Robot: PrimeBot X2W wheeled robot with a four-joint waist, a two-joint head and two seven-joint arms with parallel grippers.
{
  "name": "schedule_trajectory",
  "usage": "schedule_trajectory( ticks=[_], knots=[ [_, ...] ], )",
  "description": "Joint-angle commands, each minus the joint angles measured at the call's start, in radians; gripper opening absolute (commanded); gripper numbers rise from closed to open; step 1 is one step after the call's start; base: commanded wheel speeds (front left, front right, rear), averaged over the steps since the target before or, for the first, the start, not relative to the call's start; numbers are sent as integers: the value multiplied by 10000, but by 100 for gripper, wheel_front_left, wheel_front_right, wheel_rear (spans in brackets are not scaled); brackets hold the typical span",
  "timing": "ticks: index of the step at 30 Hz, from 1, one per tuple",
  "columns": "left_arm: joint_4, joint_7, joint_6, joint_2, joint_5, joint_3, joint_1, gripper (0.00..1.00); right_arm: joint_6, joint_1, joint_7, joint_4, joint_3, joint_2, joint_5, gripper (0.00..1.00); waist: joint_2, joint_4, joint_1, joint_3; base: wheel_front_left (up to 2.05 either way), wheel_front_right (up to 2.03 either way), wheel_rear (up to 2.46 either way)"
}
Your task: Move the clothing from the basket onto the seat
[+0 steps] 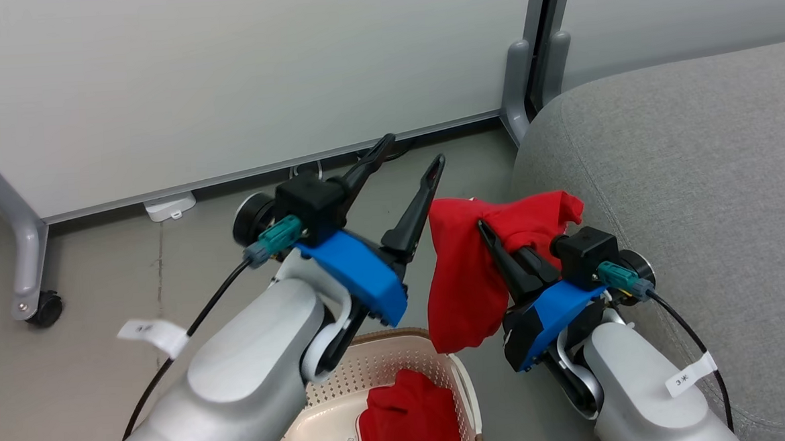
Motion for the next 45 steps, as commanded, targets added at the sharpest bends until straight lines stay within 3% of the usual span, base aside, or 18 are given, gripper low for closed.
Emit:
schedule_trajectory(
  ticks=[1, 8, 14, 26, 38, 45],
  knots=[
    [-187, -22, -5, 164, 227, 277, 308, 100, 5, 172, -49, -105, -56, -25, -44, 0, -1, -38, 0, 23, 0, 0, 0],
    [-1934, -23, -40, 913, 1727, 2756, 3062, 100, 5, 715, 60, -971, -322, -25, -214, 0, -1, -444, 0, 125, 0, 0, 0],
    [-2858, -25, -124, 1081, 2694, 4727, 5322, 100, 5, 1302, 413, -1885, -629, -25, -772, 0, -1, -944, 0, 255, 0, 0, 0],
    [-4219, -26, -510, 301, 4264, 7975, 8342, 100, 5, 2503, 1085, -3765, -1483, -23, -1270, 0, -1, -2557, 0, 476, 0, 0, 0],
    [-4158, -26, -1000, -37, 5014, 8404, 8203, 100, 5, 2893, 1143, -4408, -1638, -20, -1049, 0, -1, -4408, 0, 835, 0, 0, 0],
    [-3823, -26, -1099, 161, 5096, 7875, 7666, 100, 5, 3203, 922, -4551, -2253, -16, -942, 0, -1, -4578, 0, 1186, 0, 0, 0]
  ],
)
